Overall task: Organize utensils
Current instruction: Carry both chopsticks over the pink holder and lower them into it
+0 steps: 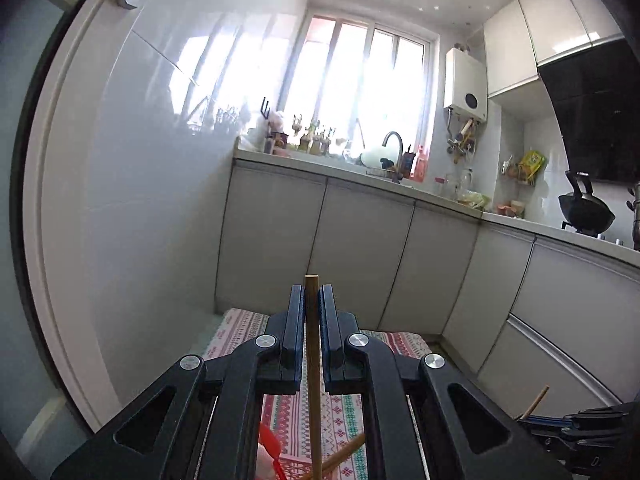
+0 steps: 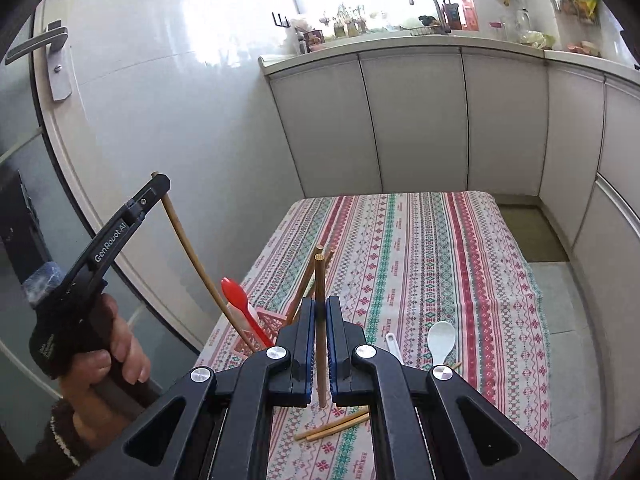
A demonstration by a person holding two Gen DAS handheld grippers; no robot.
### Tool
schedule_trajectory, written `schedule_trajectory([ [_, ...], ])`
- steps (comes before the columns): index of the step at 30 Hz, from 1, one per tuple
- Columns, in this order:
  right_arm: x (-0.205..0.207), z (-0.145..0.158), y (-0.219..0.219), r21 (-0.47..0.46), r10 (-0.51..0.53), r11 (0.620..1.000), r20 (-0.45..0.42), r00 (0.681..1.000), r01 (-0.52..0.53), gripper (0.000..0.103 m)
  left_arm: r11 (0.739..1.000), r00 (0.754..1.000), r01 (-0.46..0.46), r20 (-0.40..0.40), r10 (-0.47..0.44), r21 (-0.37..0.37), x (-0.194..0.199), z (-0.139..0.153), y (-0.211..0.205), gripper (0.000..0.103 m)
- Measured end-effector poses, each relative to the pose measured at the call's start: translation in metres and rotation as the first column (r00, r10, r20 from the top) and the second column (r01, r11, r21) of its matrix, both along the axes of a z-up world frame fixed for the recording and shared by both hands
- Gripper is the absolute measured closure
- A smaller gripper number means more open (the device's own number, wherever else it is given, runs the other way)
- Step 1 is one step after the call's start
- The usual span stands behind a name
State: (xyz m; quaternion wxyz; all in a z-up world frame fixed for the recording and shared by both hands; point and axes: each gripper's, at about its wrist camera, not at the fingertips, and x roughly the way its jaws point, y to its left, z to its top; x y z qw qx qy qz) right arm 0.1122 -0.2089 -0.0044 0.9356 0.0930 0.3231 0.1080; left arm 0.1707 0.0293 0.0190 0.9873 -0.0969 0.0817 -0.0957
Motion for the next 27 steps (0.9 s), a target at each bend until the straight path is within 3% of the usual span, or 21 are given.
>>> schedule_trajectory([
  [6,0.009,-0.004,-0.002,0.010,-0.004,1.000,-0.017,1.000,0.005,0.098,0.997,0.998,-0.020,0.061,0.016,0.072,0.012,-0.010,-0.018,0.095],
  [27,0.013,-0.007,-0.014,0.041,-0.019,0.999,-0.038,0.999,0.021,0.098,0.996,0.996,-0.029,0.091,0.021,0.088,0.012,-0.015,-0.035,0.096],
])
